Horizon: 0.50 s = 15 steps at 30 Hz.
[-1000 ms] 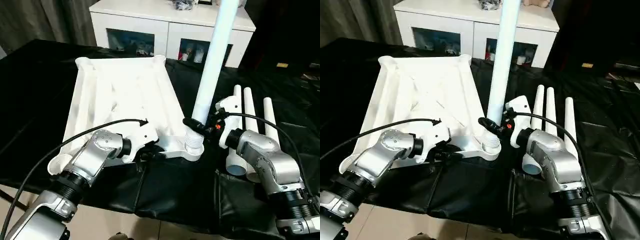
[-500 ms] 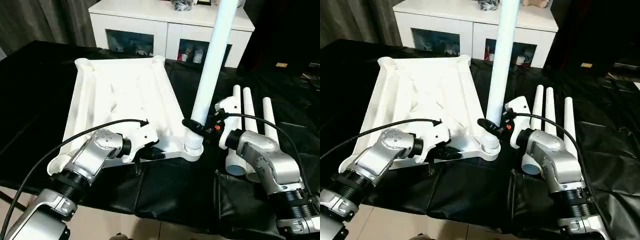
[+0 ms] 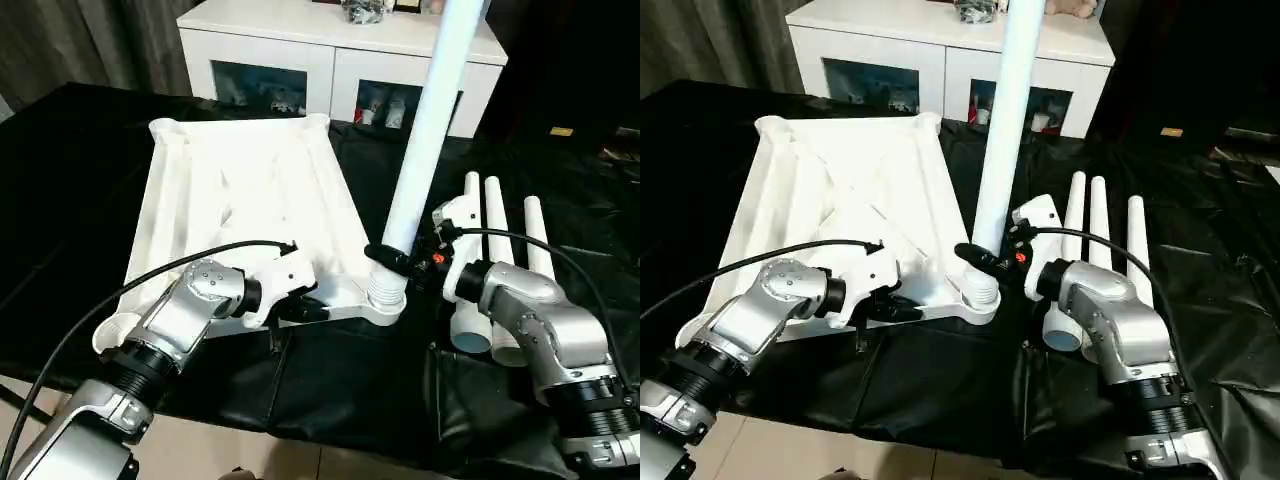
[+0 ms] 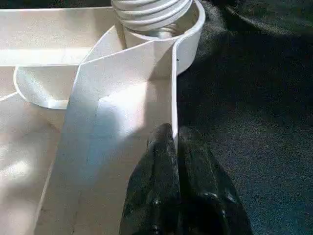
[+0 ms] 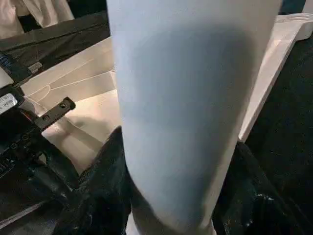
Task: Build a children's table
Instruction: Insert table leg to table base
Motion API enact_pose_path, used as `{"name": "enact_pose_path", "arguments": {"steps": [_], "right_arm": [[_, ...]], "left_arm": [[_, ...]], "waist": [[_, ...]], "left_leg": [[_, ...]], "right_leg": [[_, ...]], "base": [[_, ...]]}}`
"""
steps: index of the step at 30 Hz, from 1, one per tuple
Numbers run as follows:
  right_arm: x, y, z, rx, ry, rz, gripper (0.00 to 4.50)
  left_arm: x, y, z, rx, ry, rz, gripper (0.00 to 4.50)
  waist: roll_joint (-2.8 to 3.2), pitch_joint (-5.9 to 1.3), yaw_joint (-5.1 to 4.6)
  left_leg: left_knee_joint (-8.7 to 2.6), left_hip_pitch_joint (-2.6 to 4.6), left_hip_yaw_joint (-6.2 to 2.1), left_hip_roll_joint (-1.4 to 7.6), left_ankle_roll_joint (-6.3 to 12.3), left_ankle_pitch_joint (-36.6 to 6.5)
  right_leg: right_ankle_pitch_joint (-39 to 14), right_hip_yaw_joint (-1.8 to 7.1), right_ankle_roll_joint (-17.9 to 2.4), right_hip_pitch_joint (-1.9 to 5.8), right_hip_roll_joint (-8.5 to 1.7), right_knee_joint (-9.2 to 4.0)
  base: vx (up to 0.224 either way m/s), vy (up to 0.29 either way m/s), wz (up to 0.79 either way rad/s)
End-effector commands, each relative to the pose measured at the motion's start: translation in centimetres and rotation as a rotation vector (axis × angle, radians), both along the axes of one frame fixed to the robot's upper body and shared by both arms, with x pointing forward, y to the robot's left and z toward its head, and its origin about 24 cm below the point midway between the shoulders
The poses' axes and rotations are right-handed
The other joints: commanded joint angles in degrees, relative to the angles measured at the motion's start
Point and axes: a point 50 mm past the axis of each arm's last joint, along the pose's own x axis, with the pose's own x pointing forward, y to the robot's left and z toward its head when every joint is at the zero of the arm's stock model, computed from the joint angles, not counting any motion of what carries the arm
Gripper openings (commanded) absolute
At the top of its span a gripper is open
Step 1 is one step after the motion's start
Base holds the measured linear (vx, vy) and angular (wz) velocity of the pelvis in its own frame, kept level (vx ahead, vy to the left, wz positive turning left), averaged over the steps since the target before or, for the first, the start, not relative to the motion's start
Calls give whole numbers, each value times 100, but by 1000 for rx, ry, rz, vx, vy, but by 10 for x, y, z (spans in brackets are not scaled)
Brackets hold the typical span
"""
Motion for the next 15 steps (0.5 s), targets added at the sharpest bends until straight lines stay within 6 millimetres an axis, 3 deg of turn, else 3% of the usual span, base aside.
{"name": "enact_pose_path", "arguments": {"steps": [1, 10, 15], "right_arm": [[-4, -4, -18, -43, 102, -5, 185], [-6, -7, 5, 97, 110, 43, 184], [-5, -8, 9, 99, 101, 45, 184]], "left_arm": [[-7, 4, -13, 65, 48, -21, 0], [-6, 6, -14, 75, 35, -10, 0], [-5, 6, -13, 75, 30, -11, 0]], "waist": [[44, -327, -16], [17, -345, -4], [30, -340, 1]], "left_leg": [[-482, 83, -215, 406, -143, -1399], [-482, 70, -210, 407, -69, -1256], [-483, 80, -204, 412, -102, -1257]], "right_leg": [[-1517, 310, -1169, 208, -539, -488], [-1191, 305, -1252, 236, -539, -463], [-1263, 303, -1250, 218, -544, -475]], "base": [[0, 0, 0], [0, 0, 0], [0, 0, 0]]}}
